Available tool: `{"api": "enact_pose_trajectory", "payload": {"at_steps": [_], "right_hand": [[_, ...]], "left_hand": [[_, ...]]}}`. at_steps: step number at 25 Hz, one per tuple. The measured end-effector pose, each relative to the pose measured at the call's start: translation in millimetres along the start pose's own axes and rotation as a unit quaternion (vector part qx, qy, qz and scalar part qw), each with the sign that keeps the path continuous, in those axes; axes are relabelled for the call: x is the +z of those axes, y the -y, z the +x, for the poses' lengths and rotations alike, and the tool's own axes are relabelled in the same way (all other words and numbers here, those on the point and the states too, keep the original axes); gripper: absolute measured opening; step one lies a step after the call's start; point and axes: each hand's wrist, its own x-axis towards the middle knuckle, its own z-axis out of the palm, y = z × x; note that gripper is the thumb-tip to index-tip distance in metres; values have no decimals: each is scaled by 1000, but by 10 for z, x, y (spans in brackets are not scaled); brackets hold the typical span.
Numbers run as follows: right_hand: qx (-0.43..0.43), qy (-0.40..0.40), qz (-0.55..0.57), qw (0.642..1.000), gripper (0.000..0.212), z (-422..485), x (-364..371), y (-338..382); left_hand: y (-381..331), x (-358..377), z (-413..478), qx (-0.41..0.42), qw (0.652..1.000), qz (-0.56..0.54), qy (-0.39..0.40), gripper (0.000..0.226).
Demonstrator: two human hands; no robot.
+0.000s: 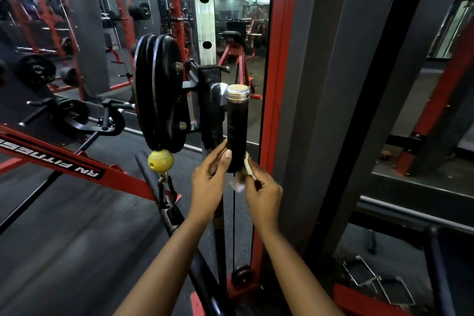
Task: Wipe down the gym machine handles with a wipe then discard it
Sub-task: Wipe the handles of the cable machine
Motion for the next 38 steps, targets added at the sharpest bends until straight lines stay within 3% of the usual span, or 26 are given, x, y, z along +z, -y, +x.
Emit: {"api": "enact_pose_trajectory", "payload": {"at_steps": [2, 8, 13, 17, 21, 25, 27, 31, 38], "right_hand": [[11, -17, 12, 1000, 44, 150, -67, 83], [-74, -17, 23, 997, 39, 199, -85, 331], [-35, -6, -28, 999, 32, 85, -40, 64], [82, 52, -48, 994, 29, -4, -113, -18], [168, 46, -48, 983, 30, -311, -254, 13], [251, 72, -15, 965, 15, -587, -168, 80], [263, 96, -16, 960, 10, -609, -74, 122], [319, 160, 116, 927, 19, -478, 88, 166], [295, 164, 89, 937, 20, -363, 146, 156]], "left_hand": [[-12, -17, -3, 1, 1000, 17, 4, 38], [30, -27, -13, -8, 1000, 17, 2, 30], [22, -20, -15, -8, 1000, 12, 7, 31], [-14, -150, -159, -6, 998, 56, 39, 40], [167, -536, -760, -44, 993, 90, -65, 30], [555, -842, -1270, -147, 965, 109, -189, 27], [718, -887, -1283, -239, 943, 91, -214, 38], [717, -780, -1086, -389, 898, -66, -196, 59], [722, -772, -841, -375, 882, -199, -204, 47]]}}
